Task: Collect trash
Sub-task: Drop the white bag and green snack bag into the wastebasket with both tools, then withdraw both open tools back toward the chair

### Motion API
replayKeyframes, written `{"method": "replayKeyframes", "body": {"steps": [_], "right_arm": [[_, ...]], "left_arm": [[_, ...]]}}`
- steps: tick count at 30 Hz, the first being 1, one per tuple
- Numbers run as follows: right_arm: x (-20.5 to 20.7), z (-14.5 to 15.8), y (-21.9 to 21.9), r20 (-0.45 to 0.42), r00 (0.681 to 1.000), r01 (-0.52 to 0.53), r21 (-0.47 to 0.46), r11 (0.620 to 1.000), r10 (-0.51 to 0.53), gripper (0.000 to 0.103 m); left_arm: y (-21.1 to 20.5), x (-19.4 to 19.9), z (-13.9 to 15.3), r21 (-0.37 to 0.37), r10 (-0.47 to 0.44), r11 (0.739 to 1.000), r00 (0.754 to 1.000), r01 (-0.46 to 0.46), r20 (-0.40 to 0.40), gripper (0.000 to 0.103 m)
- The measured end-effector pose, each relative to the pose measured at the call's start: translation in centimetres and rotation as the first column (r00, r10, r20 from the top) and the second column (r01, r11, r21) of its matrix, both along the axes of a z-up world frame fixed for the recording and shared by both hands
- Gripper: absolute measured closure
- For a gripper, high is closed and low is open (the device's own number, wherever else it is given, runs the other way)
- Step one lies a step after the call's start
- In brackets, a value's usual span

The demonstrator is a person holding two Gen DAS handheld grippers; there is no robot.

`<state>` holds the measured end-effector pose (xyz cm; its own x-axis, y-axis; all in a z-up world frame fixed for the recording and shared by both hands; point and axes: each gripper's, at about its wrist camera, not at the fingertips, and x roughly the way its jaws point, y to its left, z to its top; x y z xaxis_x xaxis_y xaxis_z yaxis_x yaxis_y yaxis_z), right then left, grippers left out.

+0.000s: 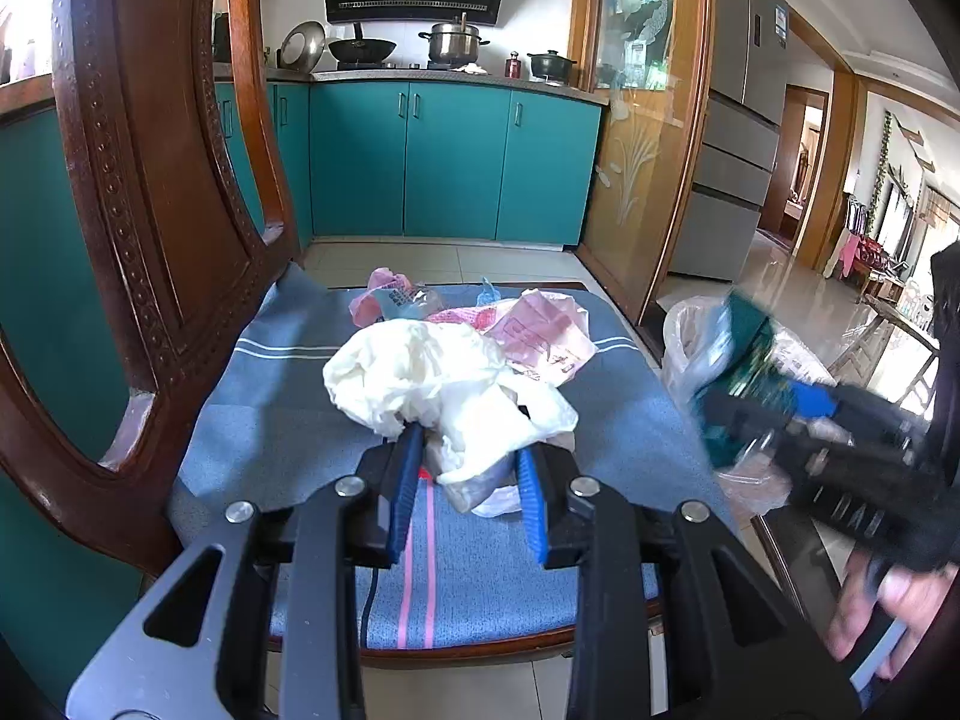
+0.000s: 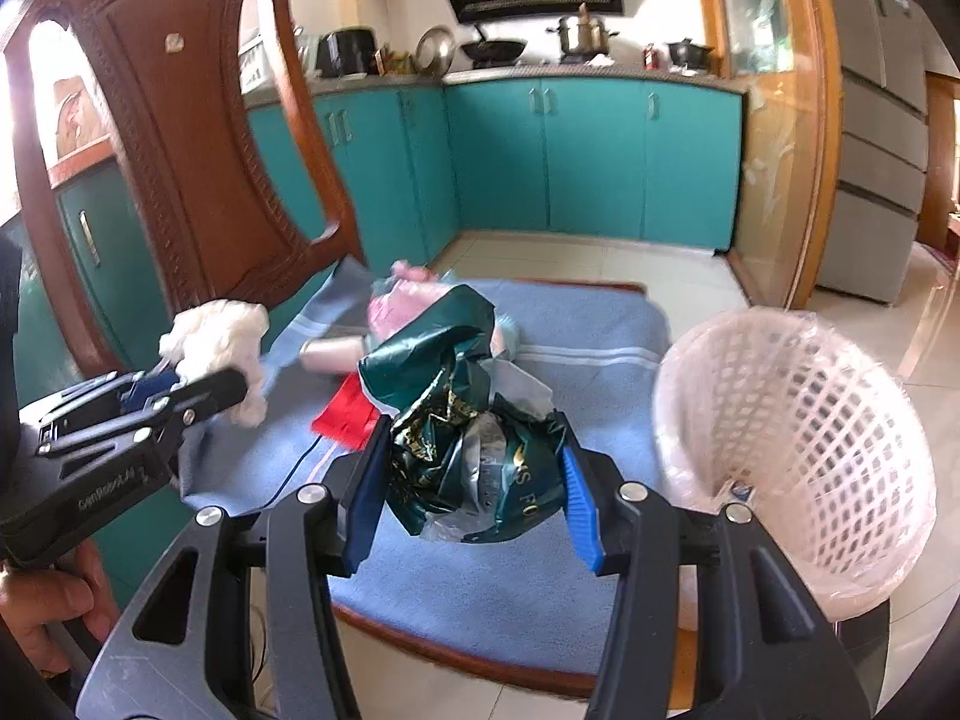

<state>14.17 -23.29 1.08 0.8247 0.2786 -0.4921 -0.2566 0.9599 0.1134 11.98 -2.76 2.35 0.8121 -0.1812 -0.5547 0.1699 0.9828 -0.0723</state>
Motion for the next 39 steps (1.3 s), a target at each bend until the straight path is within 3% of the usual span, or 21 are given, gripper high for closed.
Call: {"method": "replayKeyframes", "body": {"steps": [6, 11, 13, 18, 23, 27, 28, 29, 31, 35, 39], "right_arm": [[1.7, 1.6, -8.7, 0.010, 0.975, 0.219, 0.095, 0.971, -0.221, 0.050], [2.0, 1.1, -13.7, -0.022, 0.934, 0.357, 0.110, 0.928, -0.357, 0.016], [1.2, 1.5, -14.7, -0.003, 0.926, 0.374, 0.156, 0.914, -0.378, 0.010], [-1.4, 2.7, -17.5, 0.079, 0.865, 0.462, 0.258, 0.849, -0.495, 0.004], [-2.6, 2.9, -20.3, 0.065, 0.810, 0.527, 0.357, 0.771, -0.583, 0.004], [-3.3, 3.1, -21.9, 0.060, 0.770, 0.560, 0.413, 0.718, -0.635, 0.004], [-3.6, 3.2, -22.4, 0.060, 0.760, 0.566, 0.427, 0.705, -0.647, 0.003], [-3.8, 3.2, -22.5, 0.062, 0.757, 0.567, 0.434, 0.700, -0.651, 0.003], [-4.0, 3.3, -23.0, 0.067, 0.749, 0.569, 0.443, 0.692, -0.659, 0.003], [-3.9, 3.3, -22.8, 0.066, 0.762, 0.559, 0.433, 0.707, -0.644, 0.003], [-3.4, 3.5, -21.4, 0.074, 0.787, 0.536, 0.408, 0.739, -0.612, 0.003]], "left_arm": [[0.0, 0.0, 0.0, 0.003, -0.009, 1.000, 1.000, 0.009, 0.000, 0.073], [-0.7, 0.0, -0.1, 0.007, -0.024, 1.000, 1.000, 0.024, -0.005, 0.073], [-1.4, -0.1, -0.1, 0.017, -0.037, 0.999, 0.999, 0.037, -0.004, 0.073], [-3.6, 0.0, -0.5, 0.028, -0.091, 0.995, 0.996, 0.091, -0.004, 0.073], [-9.7, 1.2, 0.1, 0.023, -0.218, 0.976, 0.976, 0.218, -0.028, 0.072], [-17.4, 3.3, 2.3, -0.015, -0.353, 0.935, 0.935, 0.353, 0.001, 0.070], [-19.9, 4.3, 2.8, -0.030, -0.390, 0.920, 0.921, 0.390, 0.005, 0.065], [-21.6, 5.0, 2.9, -0.036, -0.414, 0.910, 0.910, 0.414, -0.003, 0.039], [-24.9, 6.7, 2.5, -0.033, -0.442, 0.897, 0.896, 0.441, -0.050, 0.010], [-24.9, 6.6, 2.0, 0.012, -0.414, 0.909, 0.907, 0.416, -0.075, 0.010], [-19.0, 4.0, 2.3, 0.077, -0.340, 0.937, 0.940, 0.340, -0.009, 0.008]]}}
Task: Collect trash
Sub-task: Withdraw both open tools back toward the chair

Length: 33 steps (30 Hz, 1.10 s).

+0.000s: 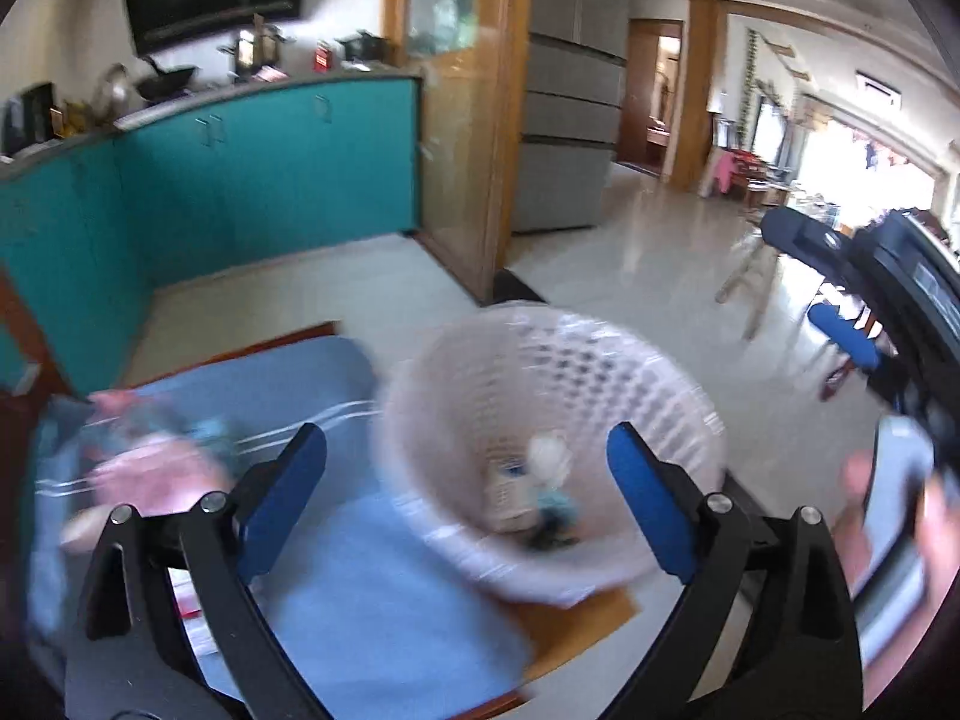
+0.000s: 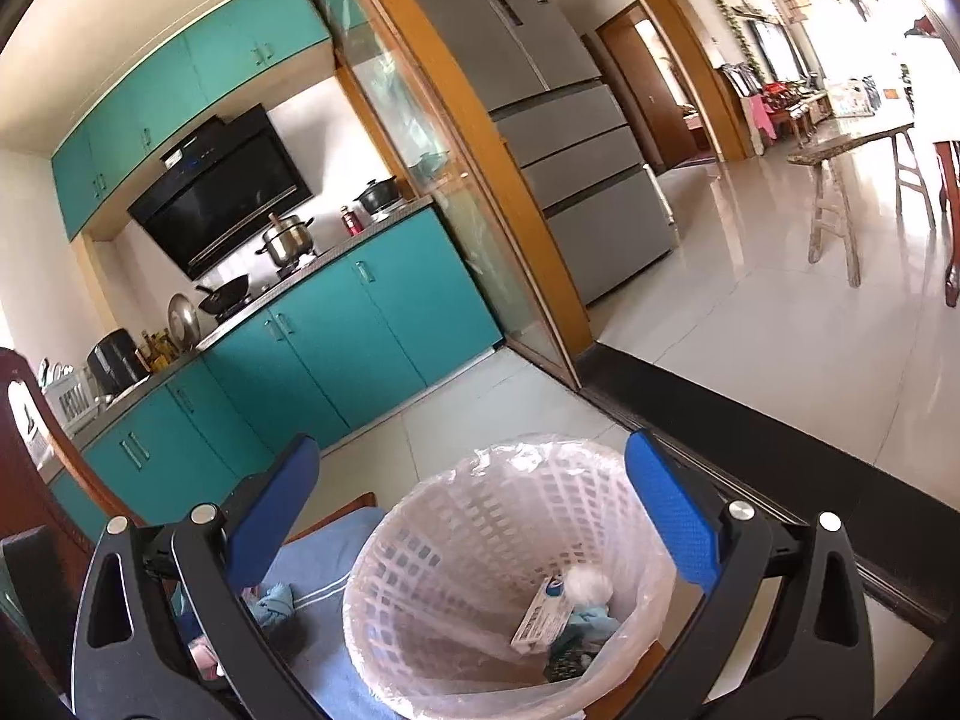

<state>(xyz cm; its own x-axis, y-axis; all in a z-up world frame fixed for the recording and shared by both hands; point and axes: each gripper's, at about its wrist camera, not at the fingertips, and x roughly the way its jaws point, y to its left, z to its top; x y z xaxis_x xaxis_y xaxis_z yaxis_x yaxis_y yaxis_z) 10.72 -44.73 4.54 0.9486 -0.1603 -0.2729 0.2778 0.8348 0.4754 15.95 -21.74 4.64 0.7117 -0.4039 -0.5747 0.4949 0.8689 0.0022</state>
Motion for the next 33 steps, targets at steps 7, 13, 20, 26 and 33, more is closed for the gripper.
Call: {"method": "replayKeyframes", "body": {"steps": [7, 13, 20, 26, 33], "right_arm": [[1.4, 0.0, 6.6, -0.060, 0.989, -0.145, -0.118, 0.982, 0.139, 0.004], [1.6, -1.3, 14.5, -0.153, 0.942, -0.328, -0.231, 0.916, 0.299, 0.004], [2.0, -2.7, 19.7, -0.228, 0.892, -0.444, -0.289, 0.848, 0.390, 0.004], [2.6, -2.8, 20.0, -0.236, 0.891, -0.446, -0.281, 0.850, 0.389, 0.004], [2.5, -3.4, 19.6, -0.242, 0.889, -0.446, -0.273, 0.852, 0.388, 0.004]], "left_arm": [[13.8, -3.9, 1.1, -0.027, 0.262, 0.965, 0.961, -0.261, 0.086, 0.004], [21.4, -4.8, -0.1, -0.109, 0.407, 0.910, 0.912, -0.400, 0.050, 0.004], [21.5, -3.6, -3.0, -0.053, 0.400, 0.914, 0.916, -0.401, -0.032, 0.004], [20.5, -4.1, -3.1, -0.049, 0.365, 0.929, 0.930, -0.366, -0.031, 0.004], [20.0, -4.0, -3.3, -0.041, 0.358, 0.932, 0.933, -0.360, -0.044, 0.004]]}}
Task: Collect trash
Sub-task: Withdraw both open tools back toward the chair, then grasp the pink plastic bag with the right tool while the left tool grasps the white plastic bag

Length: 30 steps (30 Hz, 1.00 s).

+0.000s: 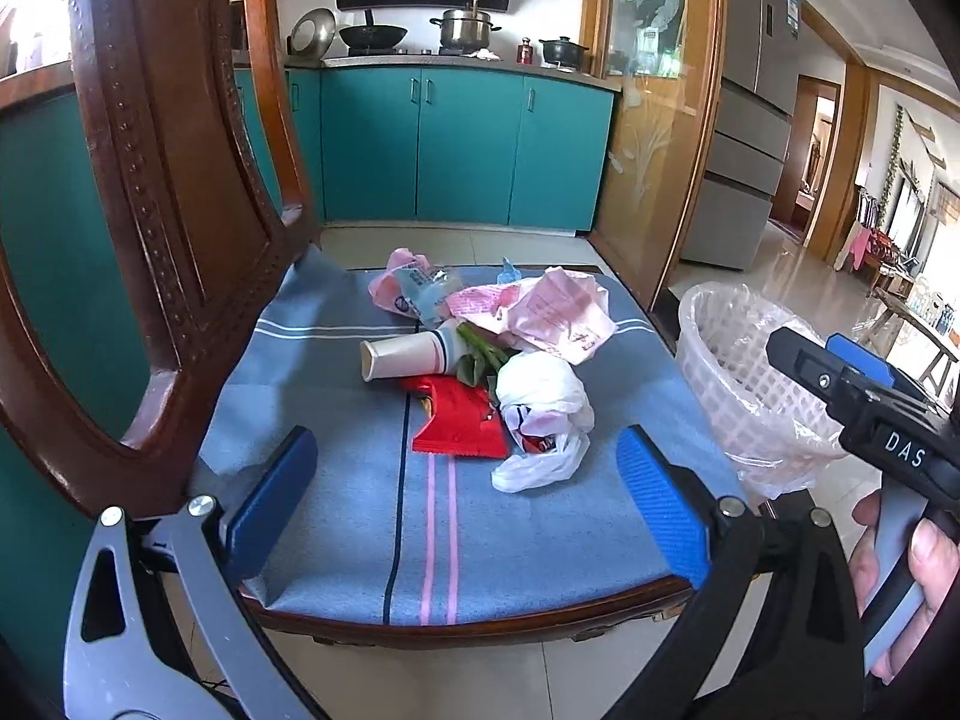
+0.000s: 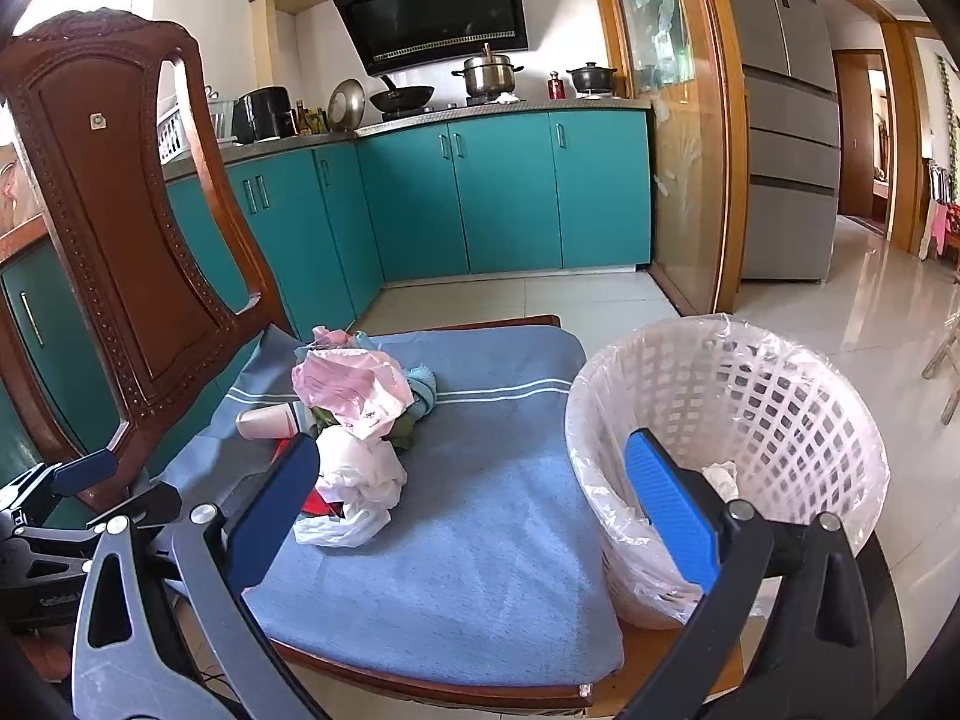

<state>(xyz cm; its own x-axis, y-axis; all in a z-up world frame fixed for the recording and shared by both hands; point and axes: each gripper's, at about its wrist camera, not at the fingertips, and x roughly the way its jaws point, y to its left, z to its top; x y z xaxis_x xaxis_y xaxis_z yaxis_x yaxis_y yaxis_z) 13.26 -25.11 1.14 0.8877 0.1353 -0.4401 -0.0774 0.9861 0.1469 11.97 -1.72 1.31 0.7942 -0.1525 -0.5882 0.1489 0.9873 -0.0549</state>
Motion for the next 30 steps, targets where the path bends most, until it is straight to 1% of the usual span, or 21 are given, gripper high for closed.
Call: {"method": "replayKeyframes", "body": {"steps": [14, 23, 25, 26, 28, 30], "right_arm": [[0.0, -0.3, -0.4, -0.009, 1.000, 0.001, -0.006, 1.000, -0.001, 0.003], [0.6, -0.6, 0.3, -0.012, 1.000, -0.027, -0.016, 1.000, 0.027, 0.004], [1.5, -0.5, 0.5, -0.011, 0.998, -0.062, 0.006, 0.998, 0.062, 0.004], [2.6, -0.6, 0.9, -0.020, 0.995, -0.095, 0.022, 0.995, 0.096, 0.004], [4.3, -0.8, 1.5, -0.036, 0.991, -0.127, 0.031, 0.991, 0.128, 0.004], [6.8, -1.6, 2.4, -0.078, 0.985, -0.148, 0.041, 0.988, 0.151, 0.003]], "left_arm": [[-1.0, 0.2, -0.2, 0.014, -0.010, 1.000, 1.000, 0.010, -0.007, 0.003], [-1.0, 0.2, -0.2, 0.011, -0.012, 1.000, 1.000, 0.012, -0.011, 0.004], [-1.0, 0.2, -0.3, 0.010, -0.012, 1.000, 1.000, 0.012, -0.012, 0.003], [-1.0, 0.3, -0.4, 0.010, -0.011, 1.000, 1.000, 0.011, -0.014, 0.003], [-0.9, 0.4, -0.5, 0.011, -0.009, 1.000, 1.000, 0.009, -0.020, 0.004], [-0.9, 0.4, -0.6, 0.013, -0.008, 1.000, 1.000, 0.008, -0.021, 0.004]]}}
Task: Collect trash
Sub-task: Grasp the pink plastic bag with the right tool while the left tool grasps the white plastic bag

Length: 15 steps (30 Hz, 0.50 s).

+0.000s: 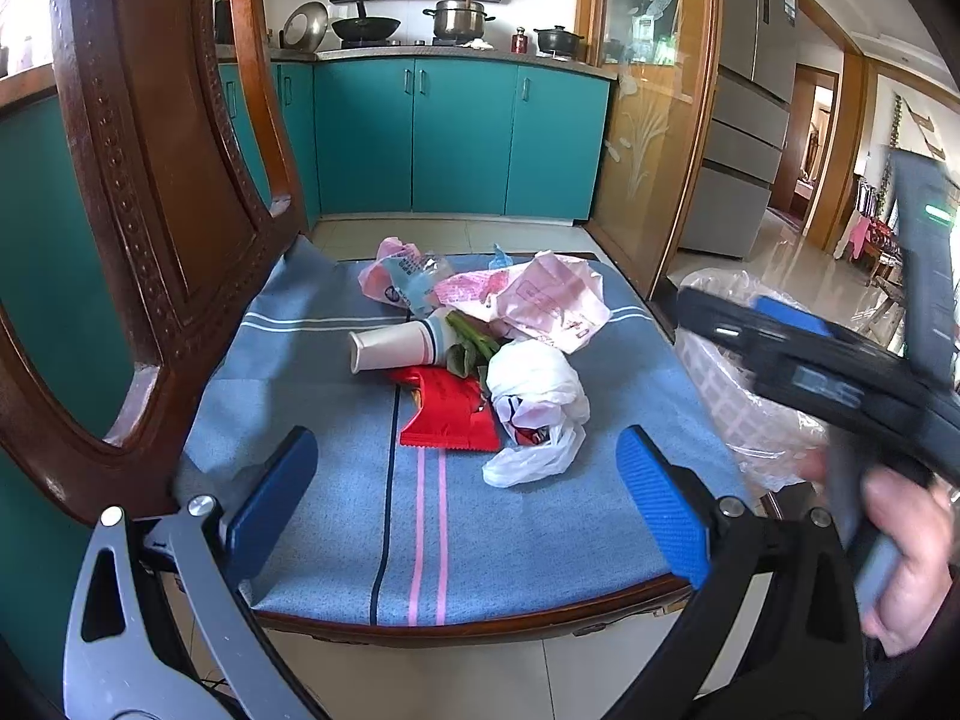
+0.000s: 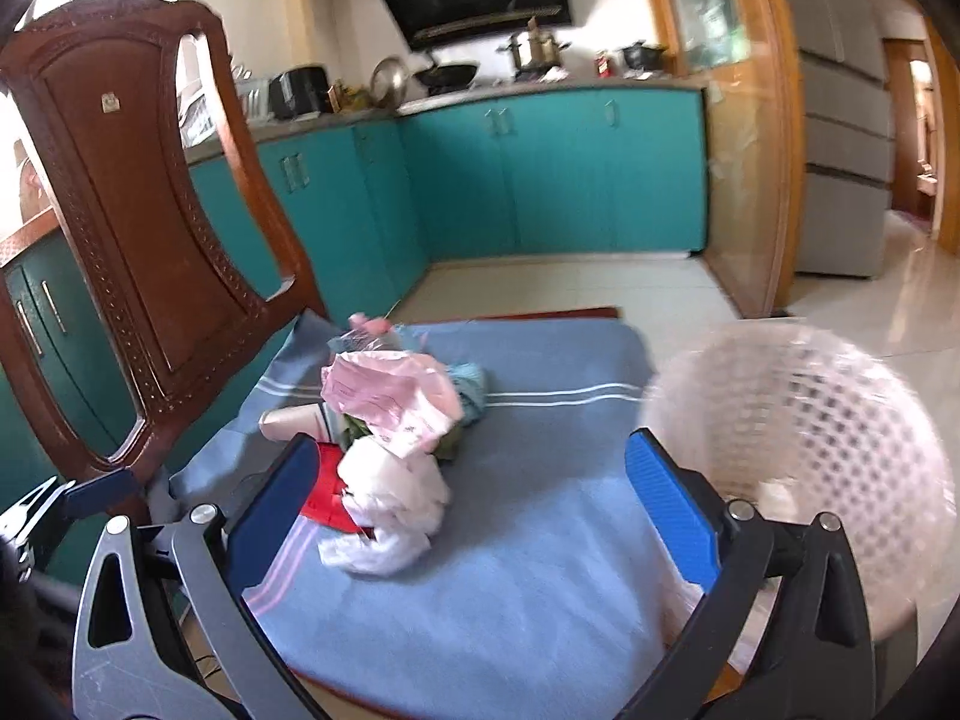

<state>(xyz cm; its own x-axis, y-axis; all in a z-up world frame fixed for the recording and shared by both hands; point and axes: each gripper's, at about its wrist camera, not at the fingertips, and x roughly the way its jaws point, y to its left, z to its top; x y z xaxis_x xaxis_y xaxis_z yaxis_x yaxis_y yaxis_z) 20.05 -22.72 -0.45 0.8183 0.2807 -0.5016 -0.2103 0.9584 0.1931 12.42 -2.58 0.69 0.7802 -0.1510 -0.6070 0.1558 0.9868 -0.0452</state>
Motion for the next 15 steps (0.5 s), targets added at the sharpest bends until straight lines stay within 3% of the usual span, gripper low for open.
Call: {"method": "replayKeyframes", "body": {"steps": [7, 9, 11, 13, 15], "right_arm": [[6.1, -2.4, 1.7, -0.115, 0.991, -0.057, 0.119, 0.991, 0.071, 0.004], [7.6, -3.1, 2.2, -0.155, 0.981, -0.090, 0.166, 0.982, 0.116, 0.015], [8.2, -3.4, 2.5, -0.185, 0.971, -0.118, 0.189, 0.975, 0.153, 0.063], [7.7, -3.3, 2.4, -0.198, 0.967, -0.123, 0.185, 0.975, 0.160, 0.083], [6.5, -2.4, 1.9, -0.158, 0.974, -0.129, 0.195, 0.972, 0.161, 0.089]], "left_arm": [[0.1, 0.4, -0.4, 0.005, 0.004, 1.000, 1.000, -0.004, -0.011, 0.004], [-0.1, 0.5, -0.5, 0.010, -0.003, 1.000, 1.000, 0.003, -0.016, 0.004], [-0.3, 0.6, -0.7, 0.014, -0.005, 1.000, 1.000, 0.006, -0.020, 0.004], [-0.4, 0.8, -0.9, 0.015, -0.010, 1.000, 1.000, 0.011, -0.027, 0.004], [-0.5, 1.0, -1.0, 0.011, -0.013, 1.000, 1.000, 0.013, -0.027, 0.004]]}}
